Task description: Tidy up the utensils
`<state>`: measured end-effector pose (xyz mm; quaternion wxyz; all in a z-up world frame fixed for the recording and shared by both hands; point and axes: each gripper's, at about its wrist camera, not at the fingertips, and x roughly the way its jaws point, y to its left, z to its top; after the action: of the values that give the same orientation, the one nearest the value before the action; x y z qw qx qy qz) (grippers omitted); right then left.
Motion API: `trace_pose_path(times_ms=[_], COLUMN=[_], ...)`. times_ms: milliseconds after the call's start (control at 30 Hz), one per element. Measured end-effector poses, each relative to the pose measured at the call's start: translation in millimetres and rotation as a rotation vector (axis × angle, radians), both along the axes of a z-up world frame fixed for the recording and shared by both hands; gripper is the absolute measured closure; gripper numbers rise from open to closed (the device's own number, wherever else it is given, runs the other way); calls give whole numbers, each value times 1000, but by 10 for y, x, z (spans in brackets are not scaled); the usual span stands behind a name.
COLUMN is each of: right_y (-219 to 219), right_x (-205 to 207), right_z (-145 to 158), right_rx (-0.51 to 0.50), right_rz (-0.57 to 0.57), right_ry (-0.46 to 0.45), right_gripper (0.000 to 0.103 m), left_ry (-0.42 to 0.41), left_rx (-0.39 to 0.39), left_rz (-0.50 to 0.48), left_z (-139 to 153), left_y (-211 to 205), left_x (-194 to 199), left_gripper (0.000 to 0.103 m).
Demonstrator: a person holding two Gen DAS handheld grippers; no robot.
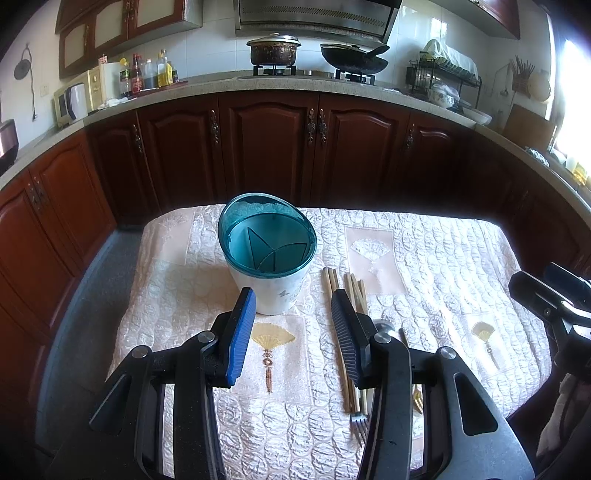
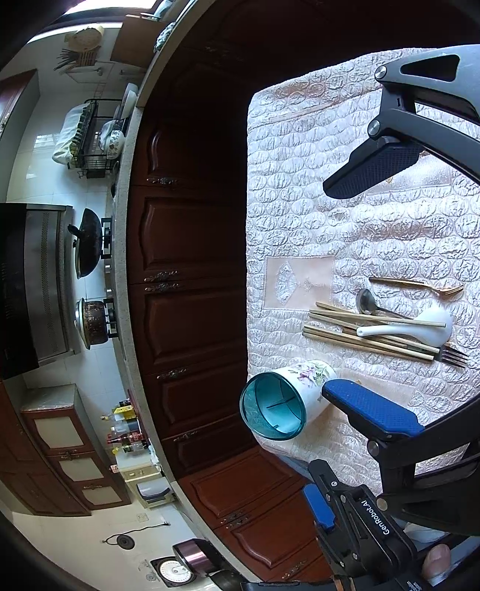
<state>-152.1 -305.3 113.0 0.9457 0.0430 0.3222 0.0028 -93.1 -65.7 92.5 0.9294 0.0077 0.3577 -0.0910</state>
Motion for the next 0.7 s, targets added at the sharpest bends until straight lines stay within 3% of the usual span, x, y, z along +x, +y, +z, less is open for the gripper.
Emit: trace_pose_path(times_ms=[700], right_y=[1], right_x=[2], right_z=[-29], right_rx=[0], right_rz=[3], right_ry=[14], right_gripper=[5], left_ry=[17], left_rx=[8], left_rz=[2], left_z=[-36], left_y=[6], left_x=[5], left_gripper=[61])
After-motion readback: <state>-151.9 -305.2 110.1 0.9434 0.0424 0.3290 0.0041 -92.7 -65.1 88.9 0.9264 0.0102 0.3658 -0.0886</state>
